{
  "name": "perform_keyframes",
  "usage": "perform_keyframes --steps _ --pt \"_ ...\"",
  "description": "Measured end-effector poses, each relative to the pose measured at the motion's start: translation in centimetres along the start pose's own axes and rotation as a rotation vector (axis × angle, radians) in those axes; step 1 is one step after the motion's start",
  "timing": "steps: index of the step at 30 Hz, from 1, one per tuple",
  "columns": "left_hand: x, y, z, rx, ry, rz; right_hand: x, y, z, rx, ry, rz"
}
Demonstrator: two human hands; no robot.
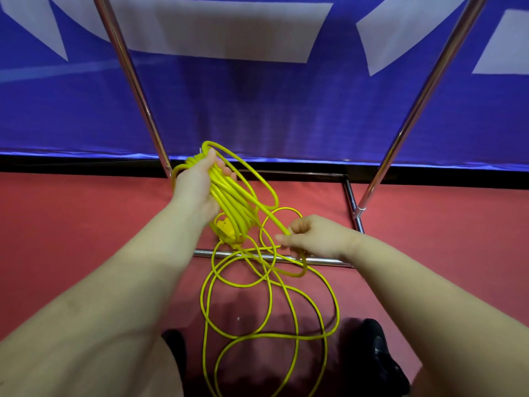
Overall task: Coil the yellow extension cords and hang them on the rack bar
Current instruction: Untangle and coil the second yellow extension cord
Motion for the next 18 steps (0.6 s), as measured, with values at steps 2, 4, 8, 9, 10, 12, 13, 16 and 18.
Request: perform_keyframes --steps 2,4,8,9,10,12,13,16,18 --pt "0.7 1.1 0.5 -0.037 0.006 0.01 0.1 0.6 -0.6 -0.048 -0.059 -0.038" --pt "1.2 1.7 0.7 -0.07 0.013 0.066 -0.3 1.4 -1.1 -0.083 -0.137 -0.011" --pt "1.7 2.3 0.7 -0.127 0.035 0.191 1.1 1.6 -1.8 -0.082 -0.15 0.136" --pt "1.5 2.4 0.7 -0.113 0.016 0.2 1.8 1.6 -2.0 -0.082 -0.125 0.246" --pt "1.3 2.3 0.6 -0.098 -0.015 0.208 2.5 1.6 -2.1 -0.085 -0.096 0.354" --pt "0.7 2.5 0.5 -0.115 -0.065 0.263 3.7 1.7 -2.5 -0.088 -0.021 0.493" --pt "0.5 2.6 0.3 -0.146 -0.072 0.32 4.2 1.7 -2.6 -0.088 0.025 0.545" --pt "0.0 2.7 -0.2 -0.229 -0.079 0.483 5.1 1.4 -3.0 -0.132 0.135 0.795" --pt "-0.6 2.4 -0.5 -0.243 -0.104 0.56 5.5 1.4 -3.3 -0.186 0.206 1.006"
Point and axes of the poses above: each hand's wrist, its own z-axis towards the middle knuckle, its own x-axis out of the back of the hand, y = z × x, the point moved 8 cm from there along z, towards the middle knuckle, and after that the axes turned 7 degrees about x, right-handed, at the moved point
